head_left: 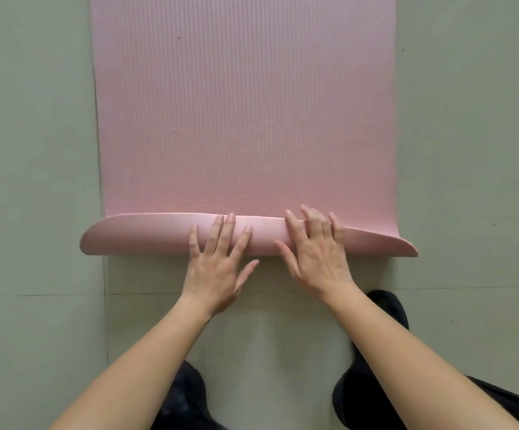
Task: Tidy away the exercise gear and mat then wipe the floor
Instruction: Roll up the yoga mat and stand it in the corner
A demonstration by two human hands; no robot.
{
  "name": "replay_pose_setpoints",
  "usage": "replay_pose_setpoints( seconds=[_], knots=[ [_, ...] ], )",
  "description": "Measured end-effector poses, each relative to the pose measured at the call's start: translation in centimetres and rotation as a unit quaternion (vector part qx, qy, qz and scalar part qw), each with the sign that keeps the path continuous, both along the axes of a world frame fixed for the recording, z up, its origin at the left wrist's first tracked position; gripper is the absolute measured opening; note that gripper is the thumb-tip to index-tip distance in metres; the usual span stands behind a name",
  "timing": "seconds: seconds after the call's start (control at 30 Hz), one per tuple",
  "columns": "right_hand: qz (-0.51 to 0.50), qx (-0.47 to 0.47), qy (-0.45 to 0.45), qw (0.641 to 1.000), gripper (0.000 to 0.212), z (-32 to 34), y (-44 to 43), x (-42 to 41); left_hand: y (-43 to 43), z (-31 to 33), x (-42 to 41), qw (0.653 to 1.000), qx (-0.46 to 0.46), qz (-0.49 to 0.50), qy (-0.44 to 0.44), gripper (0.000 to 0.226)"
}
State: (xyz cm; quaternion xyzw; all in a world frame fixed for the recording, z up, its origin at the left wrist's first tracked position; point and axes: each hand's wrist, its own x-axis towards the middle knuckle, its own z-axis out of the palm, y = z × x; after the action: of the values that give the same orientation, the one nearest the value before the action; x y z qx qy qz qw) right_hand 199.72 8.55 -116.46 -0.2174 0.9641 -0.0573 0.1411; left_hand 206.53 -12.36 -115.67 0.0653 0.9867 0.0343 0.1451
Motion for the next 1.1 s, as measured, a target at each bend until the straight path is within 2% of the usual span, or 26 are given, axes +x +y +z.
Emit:
replay_pose_setpoints(
  seconds=[0.1,0.23,0.33,0.43,0.47,0.6,0.67,0.77,0.83,0.93,1.03,1.1],
  knots=[
    [0.014,-0.041,0.056,0.997,0.053,-1.7,-0.7,-3.4,-1.1,-2.1,-3.0,0.998,0.008,-0.009,0.057,0.059],
    [0.022,-0.039,0.080,0.996,0.046,-2.8,-1.4,-6.9,-2.3,-2.6,-7.0,0.998,0.018,-0.015,0.061,0.059],
    [0.023,-0.039,0.027,0.999,0.058,-1.5,-2.2,-8.8,-2.7,-1.6,-9.0,0.999,0.036,-0.012,0.033,0.062],
    [0.023,0.001,-0.048,0.999,0.059,-0.4,-2.6,-9.5,-2.5,0.1,-9.7,0.998,0.043,0.018,-0.045,0.066],
    [0.015,0.003,-0.039,0.999,0.056,-0.2,-2.7,-9.3,-2.5,0.3,-9.8,0.997,0.037,0.023,-0.068,0.065],
    [-0.038,-0.059,0.116,0.991,0.043,-0.9,-2.0,-6.6,-3.0,0.0,-11.6,0.990,0.032,0.048,-0.129,0.061],
    [-0.050,-0.049,0.152,0.986,0.039,-1.9,-1.6,-5.6,-3.4,-0.7,-12.7,0.989,0.051,0.086,-0.106,0.061],
    [-0.055,-0.032,0.169,0.984,0.039,-2.5,-2.1,-6.9,-3.0,-1.5,-13.3,0.997,0.019,0.056,0.039,0.052],
    [-0.057,-0.033,0.155,0.986,0.040,-2.2,-3.1,-9.2,-2.9,-1.5,-12.5,0.991,0.014,0.059,0.119,0.042],
    [-0.059,0.004,0.079,0.995,0.045,-1.3,-4.7,-13.1,-3.0,-1.3,-11.0,0.992,-0.007,0.070,0.105,0.045],
    [-0.058,0.051,0.110,0.991,0.045,-2.3,-5.6,-13.9,-3.5,-1.9,-11.2,0.995,-0.036,0.057,0.074,0.059],
    [-0.090,0.033,0.149,0.984,0.041,-3.1,-5.8,-13.3,-3.9,-2.6,-12.6,0.996,-0.039,0.044,0.068,0.061]
  ],
)
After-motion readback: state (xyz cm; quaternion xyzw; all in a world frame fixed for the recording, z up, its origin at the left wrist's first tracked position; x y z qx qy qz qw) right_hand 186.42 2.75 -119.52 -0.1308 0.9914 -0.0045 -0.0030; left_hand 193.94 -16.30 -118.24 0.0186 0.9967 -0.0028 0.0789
